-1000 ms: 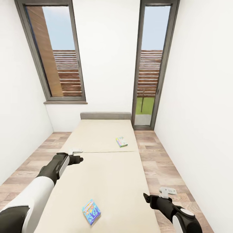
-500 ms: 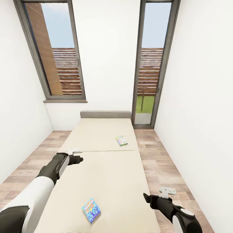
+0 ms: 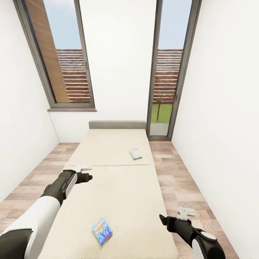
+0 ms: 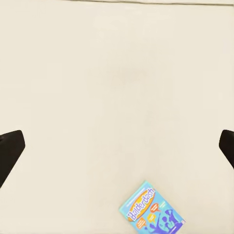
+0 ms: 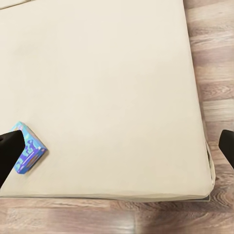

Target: Put all the toys in the child's room - the three board games (two on the bed and one on the table), the two jigsaw puzzles on the table, and the tennis ball on the table - inside the toy box on the table in the child's room.

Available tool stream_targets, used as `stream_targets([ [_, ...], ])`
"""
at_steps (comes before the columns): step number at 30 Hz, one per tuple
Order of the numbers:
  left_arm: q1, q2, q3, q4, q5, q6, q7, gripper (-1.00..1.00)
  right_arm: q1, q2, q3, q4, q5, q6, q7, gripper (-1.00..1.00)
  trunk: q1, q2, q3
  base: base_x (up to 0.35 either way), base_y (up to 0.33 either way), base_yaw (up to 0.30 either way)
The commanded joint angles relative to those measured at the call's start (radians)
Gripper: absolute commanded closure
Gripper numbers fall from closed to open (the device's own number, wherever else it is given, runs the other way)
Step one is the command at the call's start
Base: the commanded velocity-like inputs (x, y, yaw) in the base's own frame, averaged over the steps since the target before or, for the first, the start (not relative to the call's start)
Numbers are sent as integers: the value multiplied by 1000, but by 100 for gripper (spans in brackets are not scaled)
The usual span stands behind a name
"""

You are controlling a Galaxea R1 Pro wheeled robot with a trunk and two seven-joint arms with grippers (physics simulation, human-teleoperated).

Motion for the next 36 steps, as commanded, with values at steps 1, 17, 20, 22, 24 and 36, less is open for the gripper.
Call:
stream_targets([
  [1,-1,0,4,-1,-1,6,-5,-100,-1,1,-3,-2,-5,7,4,-100,1,-2,-4,0,0,0],
  [17,-1,1,9,27,-1,8,-4,-100,-1,-40,-157,-6,-7,67,410,-100,1,-2,-30,0,0,0],
  [20,-1,2,9,29,-1,9,-4,-100,-1,-50,-220,-6,-6,83,541,-100,1,-2,-35,0,0,0],
  [22,-1,2,9,29,-1,9,-4,-100,-1,-55,-271,-5,-5,93,650,-100,1,-2,-38,0,0,0],
  [24,-1,2,10,30,-1,10,-4,-100,-1,-59,-296,-5,-5,96,701,-100,1,-2,-41,0,0,0],
  [36,-1,1,12,30,-2,11,-2,-100,-1,-64,-338,-4,-5,103,790,-100,1,-2,-61,0,0,0],
])
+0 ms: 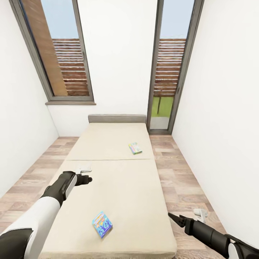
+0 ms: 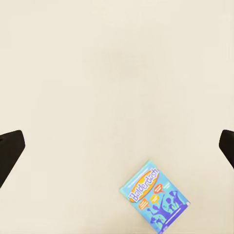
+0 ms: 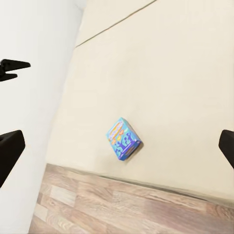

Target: Put all the toys in the child's room - the three board games (two on the bed and one on the table), the two jigsaw puzzles on the table, and the tennis ball on the table - inside the toy box on the table in the child's room.

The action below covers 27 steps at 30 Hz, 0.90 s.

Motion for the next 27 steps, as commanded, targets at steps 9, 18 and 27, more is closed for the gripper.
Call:
stream_targets([
  [9,-2,-1,5,-1,-3,-1,-4,-100,-1,0,-5,1,-4,9,10,-100,1,-2,-17,0,0,0],
  [18,-2,-1,6,-1,-4,-9,-2,-100,-1,-4,-6,4,-5,10,17,-100,1,-2,-31,0,0,0],
  [27,-2,-5,6,-1,-4,-44,-2,-100,-1,-17,-7,9,-6,11,58,-100,1,-2,-46,0,0,0],
])
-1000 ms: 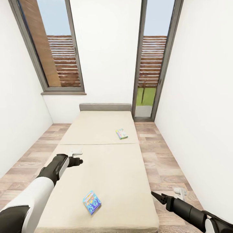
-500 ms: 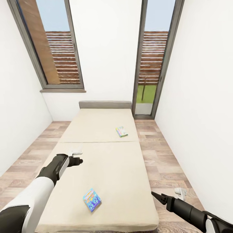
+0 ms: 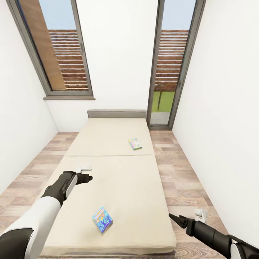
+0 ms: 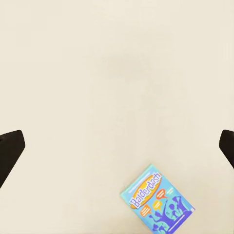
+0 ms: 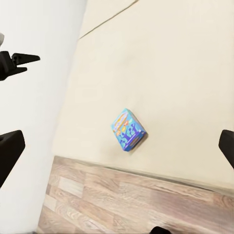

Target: Put all the toys in the child's room - the three board games (two on the bed and one on the table), the two jigsaw puzzles on the table, and the tennis ball on the table - inside the toy box on the table in the child's room.

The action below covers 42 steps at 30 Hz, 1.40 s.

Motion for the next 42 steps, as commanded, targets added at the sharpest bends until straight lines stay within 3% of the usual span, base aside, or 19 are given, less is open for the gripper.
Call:
stream_targets([
  [1,-1,-1,4,-1,-1,3,-5,-100,-1,-1,-1,0,-5,6,5,-100,1,-2,-4,0,0,0],
  [42,-1,-6,-1,0,-1,-29,26,-100,-1,-5,-1,3,-6,0,29,-100,1,-2,-70,0,0,0],
])
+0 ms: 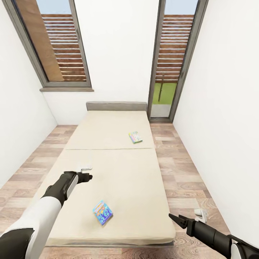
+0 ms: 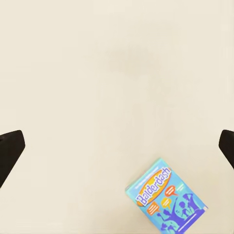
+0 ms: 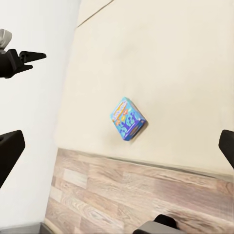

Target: Put all the toys in the child's room - the three board games (two on the bed and one on the table), the two jigsaw puzzles on the table, and the tennis ball on the table - inside the toy box on the table in the child's room.

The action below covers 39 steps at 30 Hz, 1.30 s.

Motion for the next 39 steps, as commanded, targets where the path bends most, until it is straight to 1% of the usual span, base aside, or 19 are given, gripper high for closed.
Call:
stream_targets([
  [1,-1,-1,4,-1,-1,6,-3,-100,-1,0,-1,0,-4,6,1,-100,0,-2,-4,0,0,0],
  [23,-1,-1,6,-1,2,6,-5,-100,-1,0,-1,0,-4,6,3,-100,0,-2,-39,0,0,0],
  [31,-1,-1,8,-1,11,10,-21,-100,-1,0,-1,0,-4,6,4,-100,0,-2,-52,0,0,0],
  [39,-1,-6,8,-1,12,14,-53,-100,-1,0,-1,0,-4,6,5,-100,0,-2,-65,0,0,0],
])
